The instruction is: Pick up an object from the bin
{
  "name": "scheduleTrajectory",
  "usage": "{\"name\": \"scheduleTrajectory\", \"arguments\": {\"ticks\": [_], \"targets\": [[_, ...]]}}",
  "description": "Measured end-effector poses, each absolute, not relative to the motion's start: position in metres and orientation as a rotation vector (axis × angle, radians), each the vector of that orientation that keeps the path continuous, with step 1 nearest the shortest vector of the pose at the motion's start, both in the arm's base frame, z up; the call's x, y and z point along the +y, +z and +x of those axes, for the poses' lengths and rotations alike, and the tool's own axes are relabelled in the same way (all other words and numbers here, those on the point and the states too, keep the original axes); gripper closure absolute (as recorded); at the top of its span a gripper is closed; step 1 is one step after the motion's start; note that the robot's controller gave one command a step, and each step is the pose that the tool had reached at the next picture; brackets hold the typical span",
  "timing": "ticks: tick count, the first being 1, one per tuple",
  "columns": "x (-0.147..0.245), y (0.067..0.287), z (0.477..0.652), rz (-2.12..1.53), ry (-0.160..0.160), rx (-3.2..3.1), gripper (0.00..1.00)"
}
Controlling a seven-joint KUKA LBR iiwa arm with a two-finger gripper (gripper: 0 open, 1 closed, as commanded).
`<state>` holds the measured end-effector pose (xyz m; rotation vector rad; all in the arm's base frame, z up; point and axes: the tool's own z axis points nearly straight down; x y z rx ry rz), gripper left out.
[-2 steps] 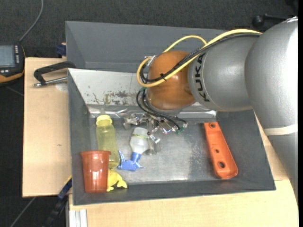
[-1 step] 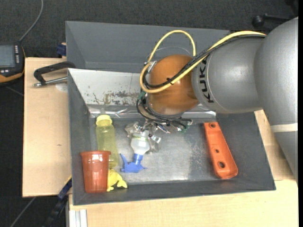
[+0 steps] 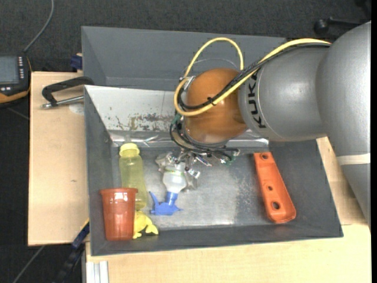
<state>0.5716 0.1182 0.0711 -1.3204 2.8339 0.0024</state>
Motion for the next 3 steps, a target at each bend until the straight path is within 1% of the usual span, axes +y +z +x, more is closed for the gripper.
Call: {"name": "scheduleTrajectory", "arguments": {"ticks": [1, 2, 3], "targets": [[0.118, 0.078, 0.570, -1.321, 0.005, 2.838, 1.00], [0.119, 0.096, 0.570, -1.321, 0.005, 2.835, 1.00], [0.119, 0.120, 0.570, -1.320, 0.006, 2.835, 1.00]]}}
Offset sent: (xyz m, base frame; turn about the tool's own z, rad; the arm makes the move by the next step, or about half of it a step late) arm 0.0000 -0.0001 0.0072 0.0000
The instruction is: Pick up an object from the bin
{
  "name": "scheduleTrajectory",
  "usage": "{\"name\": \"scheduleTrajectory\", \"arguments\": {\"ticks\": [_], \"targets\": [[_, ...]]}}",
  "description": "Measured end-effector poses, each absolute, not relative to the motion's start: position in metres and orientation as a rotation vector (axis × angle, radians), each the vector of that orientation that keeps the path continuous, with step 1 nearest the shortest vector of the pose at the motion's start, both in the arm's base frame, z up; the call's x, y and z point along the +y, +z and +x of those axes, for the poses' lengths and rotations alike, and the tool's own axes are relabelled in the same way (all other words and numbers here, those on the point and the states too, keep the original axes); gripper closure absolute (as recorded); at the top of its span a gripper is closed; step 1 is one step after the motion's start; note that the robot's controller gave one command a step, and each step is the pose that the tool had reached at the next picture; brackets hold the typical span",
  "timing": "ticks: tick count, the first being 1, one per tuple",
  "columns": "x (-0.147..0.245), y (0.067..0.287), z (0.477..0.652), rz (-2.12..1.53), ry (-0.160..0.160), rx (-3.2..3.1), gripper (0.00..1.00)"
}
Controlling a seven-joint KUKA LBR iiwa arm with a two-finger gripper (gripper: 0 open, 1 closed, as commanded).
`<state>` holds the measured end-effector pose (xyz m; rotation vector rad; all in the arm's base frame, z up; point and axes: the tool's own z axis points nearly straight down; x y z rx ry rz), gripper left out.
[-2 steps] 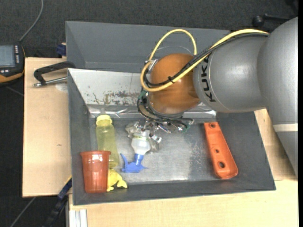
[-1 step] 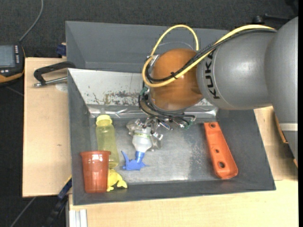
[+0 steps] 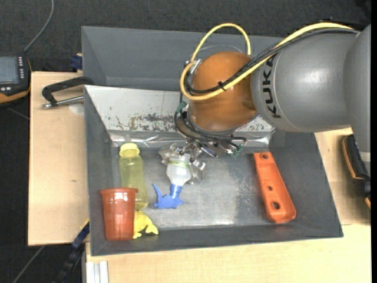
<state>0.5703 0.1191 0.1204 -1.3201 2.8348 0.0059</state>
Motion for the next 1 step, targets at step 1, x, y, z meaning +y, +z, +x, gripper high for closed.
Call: {"name": "scheduleTrajectory", "arguments": {"ticks": [1], "targets": [[0.1197, 0.1486, 0.5708, -1.319, 0.006, 2.833, 1.00]]}}
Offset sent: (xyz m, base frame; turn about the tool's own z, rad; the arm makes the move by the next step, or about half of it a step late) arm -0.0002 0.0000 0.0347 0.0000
